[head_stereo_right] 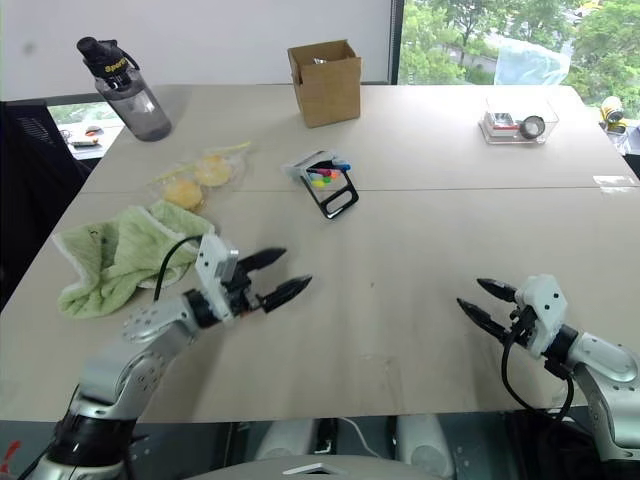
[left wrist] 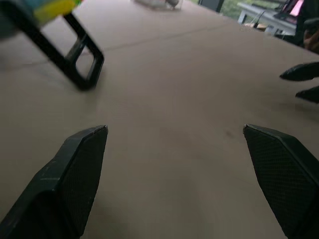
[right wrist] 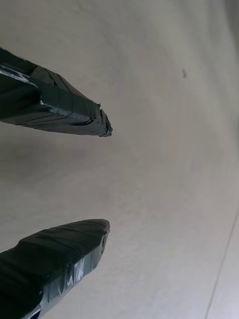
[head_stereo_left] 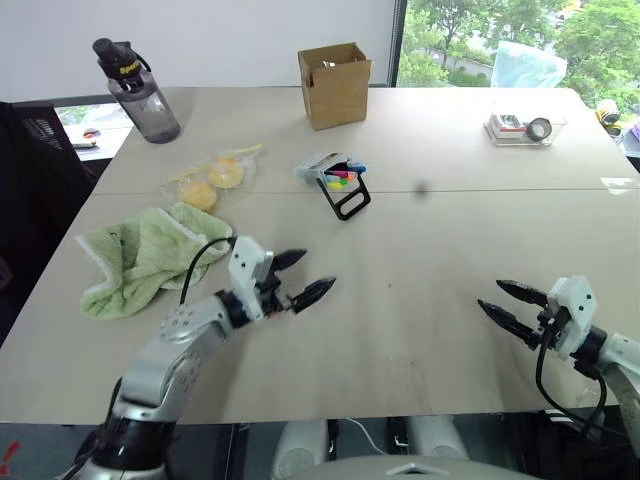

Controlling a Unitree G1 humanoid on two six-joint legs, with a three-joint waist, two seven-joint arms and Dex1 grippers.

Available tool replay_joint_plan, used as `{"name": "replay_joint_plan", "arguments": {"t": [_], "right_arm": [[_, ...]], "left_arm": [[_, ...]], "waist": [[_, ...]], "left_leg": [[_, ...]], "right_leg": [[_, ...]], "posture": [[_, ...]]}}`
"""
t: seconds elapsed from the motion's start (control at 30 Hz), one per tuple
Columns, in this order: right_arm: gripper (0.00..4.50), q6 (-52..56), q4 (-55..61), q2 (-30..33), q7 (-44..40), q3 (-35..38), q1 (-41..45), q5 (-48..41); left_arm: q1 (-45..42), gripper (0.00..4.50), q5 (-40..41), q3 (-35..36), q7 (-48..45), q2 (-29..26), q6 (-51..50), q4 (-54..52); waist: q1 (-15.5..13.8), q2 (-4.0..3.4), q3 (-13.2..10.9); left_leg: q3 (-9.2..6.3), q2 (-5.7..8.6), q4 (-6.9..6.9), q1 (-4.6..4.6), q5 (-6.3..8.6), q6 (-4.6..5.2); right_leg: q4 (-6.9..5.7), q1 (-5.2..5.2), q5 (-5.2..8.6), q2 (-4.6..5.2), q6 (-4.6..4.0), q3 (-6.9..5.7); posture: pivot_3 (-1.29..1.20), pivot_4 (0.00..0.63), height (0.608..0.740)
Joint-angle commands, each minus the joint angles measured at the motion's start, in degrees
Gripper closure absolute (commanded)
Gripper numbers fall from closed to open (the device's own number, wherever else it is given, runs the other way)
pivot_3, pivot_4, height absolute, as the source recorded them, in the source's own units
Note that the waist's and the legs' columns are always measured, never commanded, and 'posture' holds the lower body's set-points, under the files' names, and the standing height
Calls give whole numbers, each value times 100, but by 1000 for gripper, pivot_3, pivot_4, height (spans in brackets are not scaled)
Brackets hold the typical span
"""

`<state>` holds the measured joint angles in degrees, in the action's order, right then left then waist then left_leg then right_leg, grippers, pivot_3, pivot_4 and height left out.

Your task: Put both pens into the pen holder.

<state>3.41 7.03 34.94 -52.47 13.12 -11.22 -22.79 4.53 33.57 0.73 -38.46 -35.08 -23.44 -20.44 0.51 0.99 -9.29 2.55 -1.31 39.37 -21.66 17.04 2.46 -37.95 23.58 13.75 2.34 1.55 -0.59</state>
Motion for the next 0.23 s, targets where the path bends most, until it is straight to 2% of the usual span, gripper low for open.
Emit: {"name": "replay_joint_plan", "arguments": {"t": [0.03, 0.23], "right_arm": [[1650, -394, -259, -45, -174, -3, 47, 38], [1650, -620, -574, -57, -314, -38, 176, 34]], "left_arm": [[487, 10, -287, 168, 31, -108, 93, -378], [621, 10, -596, 192, 159, 65, 283, -439]], "waist": [[-15, -1, 0], [-132, -6, 3]], "left_leg": [[0, 1, -1, 0, 0, 1], [0, 2, 0, 1, 1, 1]], "right_leg": [[2, 0, 0, 1, -1, -1], [0, -1, 11, 2, -21, -2]], "posture": [[0, 150, 736], [0, 150, 736]]}}
